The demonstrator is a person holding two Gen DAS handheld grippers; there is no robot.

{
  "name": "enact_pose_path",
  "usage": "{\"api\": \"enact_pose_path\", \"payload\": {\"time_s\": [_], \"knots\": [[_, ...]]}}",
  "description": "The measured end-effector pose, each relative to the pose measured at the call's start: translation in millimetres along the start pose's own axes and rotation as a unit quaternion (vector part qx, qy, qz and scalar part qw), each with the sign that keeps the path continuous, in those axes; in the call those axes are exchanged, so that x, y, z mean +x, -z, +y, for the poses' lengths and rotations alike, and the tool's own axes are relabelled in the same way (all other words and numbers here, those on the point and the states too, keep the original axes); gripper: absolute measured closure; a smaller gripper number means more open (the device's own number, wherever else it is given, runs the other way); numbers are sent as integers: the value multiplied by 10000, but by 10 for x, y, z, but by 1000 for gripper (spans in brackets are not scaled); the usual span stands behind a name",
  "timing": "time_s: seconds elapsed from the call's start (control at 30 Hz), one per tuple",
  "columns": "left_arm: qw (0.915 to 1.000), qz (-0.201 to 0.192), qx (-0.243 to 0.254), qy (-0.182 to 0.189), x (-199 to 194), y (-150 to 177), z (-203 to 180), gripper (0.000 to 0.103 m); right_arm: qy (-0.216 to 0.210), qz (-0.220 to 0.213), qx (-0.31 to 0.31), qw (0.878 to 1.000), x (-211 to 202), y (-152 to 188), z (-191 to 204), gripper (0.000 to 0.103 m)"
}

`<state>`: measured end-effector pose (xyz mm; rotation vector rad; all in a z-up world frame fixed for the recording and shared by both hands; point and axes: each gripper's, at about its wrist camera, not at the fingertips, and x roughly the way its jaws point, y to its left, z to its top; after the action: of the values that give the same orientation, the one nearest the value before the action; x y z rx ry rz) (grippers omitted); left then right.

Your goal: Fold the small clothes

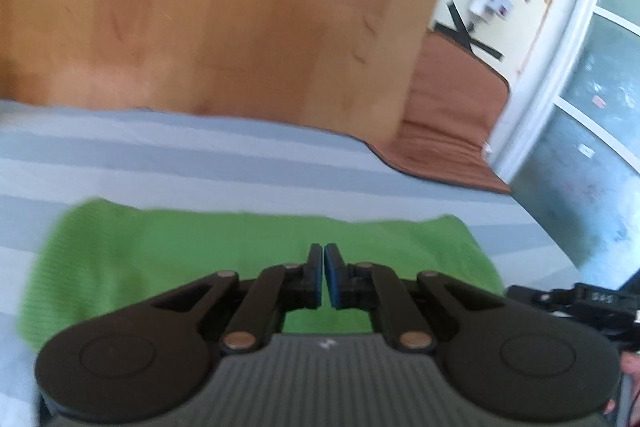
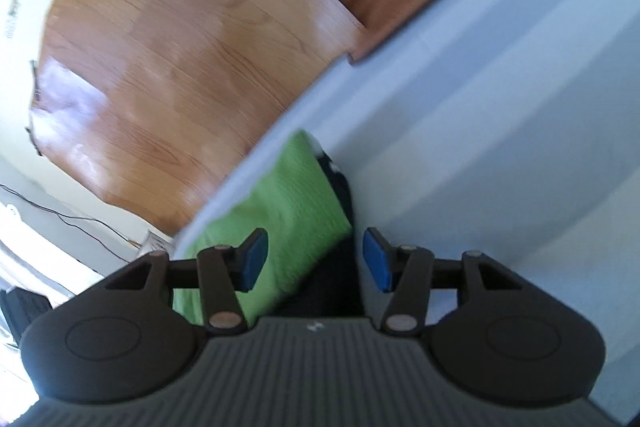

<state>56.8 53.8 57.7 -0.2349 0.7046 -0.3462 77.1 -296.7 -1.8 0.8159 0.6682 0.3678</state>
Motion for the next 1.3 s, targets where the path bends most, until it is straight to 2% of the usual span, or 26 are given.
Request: {"api": "enact_pose_path", "payload": {"time_s": [0.07,0.13,0.3,0.37,0.43,0.53,0.6,0.63,0.67,0.7,0.73,0.83,1.03,1.1,1.13,1.17,1.2,1.3], "knots": [[9996,235,-71,119,146,32,23,100,9,48,-2,10000,19,7,-20,47],[9983,545,-207,38,362,103,116,99,-54,65,41,10000,48,19,-10,47],[9989,453,-85,-43,445,173,150,97,-175,141,-215,9995,214,72,121,49],[9989,446,23,-132,454,174,112,97,-130,262,-89,9995,321,80,128,75],[9988,437,97,-187,462,185,79,97,-285,183,102,9994,300,69,141,78],[9986,475,161,-188,452,168,65,97,-609,-17,-194,9980,137,4,431,80],[9984,534,113,-133,430,128,79,98,-707,-67,-685,9951,88,-15,775,80],[9982,594,30,-54,419,93,102,96,-714,-78,-976,9926,88,-7,955,80],[9977,661,-105,71,366,52,161,92,-723,-85,-1302,9888,93,9,1140,80],[9974,646,-259,202,272,19,245,83,-746,-77,-1636,9837,112,33,1329,79],[9977,451,-428,266,119,-16,351,73,-779,-40,-1890,9789,145,56,1483,79],[9963,-281,-816,4,-383,-90,694,57,-864,197,-2582,9620,320,156,1920,79],[9789,-1128,-1591,-607,-1176,-71,1342,44,-963,997,-3653,9205,1057,610,2578,75],[9753,-1223,-1678,-750,-1275,-61,1448,38,-997,1397,-3875,9057,1397,829,2708,68],[9741,-1243,-1705,-811,-1302,-39,1485,32,-1009,1634,-3977,8972,1544,945,2748,61],[9734,-1238,-1717,-873,-1303,-22,1510,28,-1022,1943,-4047,8877,1702,1056,2771,47],[9732,-1211,-1718,-929,-1287,-10,1525,22,-1078,2244,-4028,8808,1849,1155,2761,43],[9760,-974,-1643,-1049,-1132,-5,1519,15,-1389,2568,-3771,8789,1930,1246,2707,39]]}}
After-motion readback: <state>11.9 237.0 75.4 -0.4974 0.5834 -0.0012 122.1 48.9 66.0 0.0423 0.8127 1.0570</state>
